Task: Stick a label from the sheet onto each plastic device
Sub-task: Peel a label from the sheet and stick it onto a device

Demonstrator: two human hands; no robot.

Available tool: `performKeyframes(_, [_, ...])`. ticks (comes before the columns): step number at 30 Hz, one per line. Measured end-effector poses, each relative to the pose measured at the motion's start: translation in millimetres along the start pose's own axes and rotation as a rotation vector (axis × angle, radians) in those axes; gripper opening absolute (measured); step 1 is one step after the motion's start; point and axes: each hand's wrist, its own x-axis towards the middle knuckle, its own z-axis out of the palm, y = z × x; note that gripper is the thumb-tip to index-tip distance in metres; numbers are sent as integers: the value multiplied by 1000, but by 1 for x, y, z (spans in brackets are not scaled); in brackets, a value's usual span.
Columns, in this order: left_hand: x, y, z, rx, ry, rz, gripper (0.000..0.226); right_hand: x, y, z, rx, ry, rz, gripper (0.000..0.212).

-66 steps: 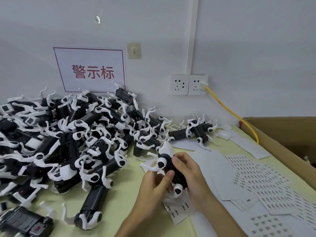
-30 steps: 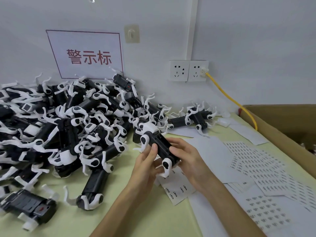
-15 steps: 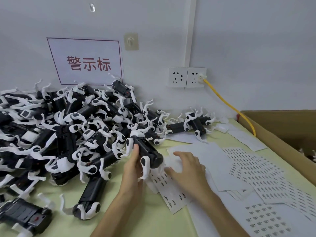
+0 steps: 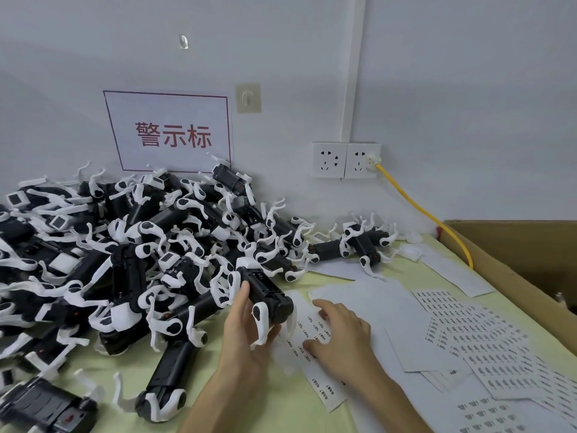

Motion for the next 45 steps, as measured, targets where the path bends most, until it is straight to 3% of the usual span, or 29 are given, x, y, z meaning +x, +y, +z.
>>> performKeyframes(10, [-7, 2, 6, 65, -15, 40, 24, -3, 0, -10, 372, 119, -3, 49])
performKeyframes(15, [-10, 4, 8, 107, -43, 14, 44, 1, 3, -16, 510, 223, 0, 37])
performKeyframes(21, [-10, 6, 11, 32, -187, -120, 47, 1, 1, -21, 743, 262, -16, 38])
performKeyframes(25, [-11, 9, 10, 6, -292, -149, 44, 1, -2, -16, 693, 276, -89, 36])
performKeyframes(34, [-10, 5, 7, 42, -254, -72, 37, -5, -10, -17, 572, 337, -151, 22])
performKeyframes(45, [-16, 5, 8, 157, -348, -26, 37, -9, -12, -18, 554, 450, -198, 16])
